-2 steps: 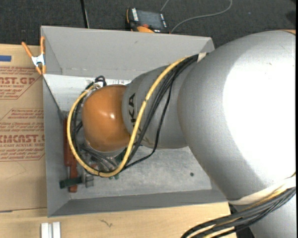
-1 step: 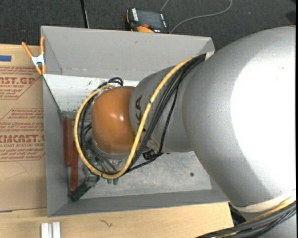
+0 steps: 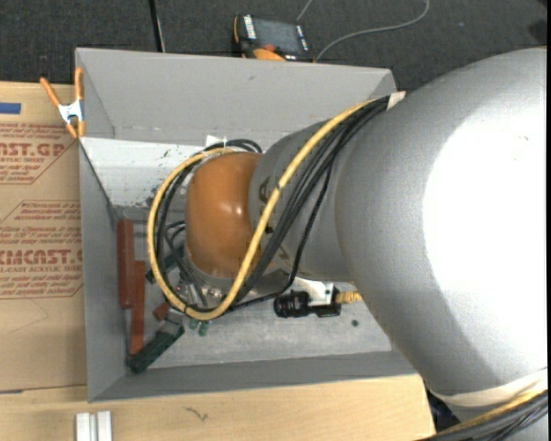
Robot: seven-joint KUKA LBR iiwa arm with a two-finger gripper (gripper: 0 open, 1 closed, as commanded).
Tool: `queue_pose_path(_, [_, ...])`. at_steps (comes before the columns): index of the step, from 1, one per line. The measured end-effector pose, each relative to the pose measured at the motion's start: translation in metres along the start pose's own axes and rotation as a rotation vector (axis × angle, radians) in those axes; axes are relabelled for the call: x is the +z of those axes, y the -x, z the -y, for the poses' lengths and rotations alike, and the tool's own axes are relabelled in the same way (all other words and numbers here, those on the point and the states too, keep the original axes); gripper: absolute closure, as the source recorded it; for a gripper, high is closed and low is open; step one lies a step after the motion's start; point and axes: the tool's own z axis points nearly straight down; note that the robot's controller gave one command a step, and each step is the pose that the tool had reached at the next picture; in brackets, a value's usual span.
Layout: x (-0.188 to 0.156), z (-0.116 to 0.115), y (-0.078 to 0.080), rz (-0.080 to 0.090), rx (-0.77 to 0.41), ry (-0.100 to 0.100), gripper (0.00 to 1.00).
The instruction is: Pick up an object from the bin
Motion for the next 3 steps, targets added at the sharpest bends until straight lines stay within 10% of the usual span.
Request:
queue_pose_path(1, [-0.008,-0.041,0.037,0.000,0.221,0.001,1.00])
queue_pose_path(2, [-0.001,-0.005,-0.007,-0.003,0.218,-0.004,1.00])
queue_pose_path(3, [-0.001,-0.006,-0.005,-0.001,0.217,-0.001,0.00])
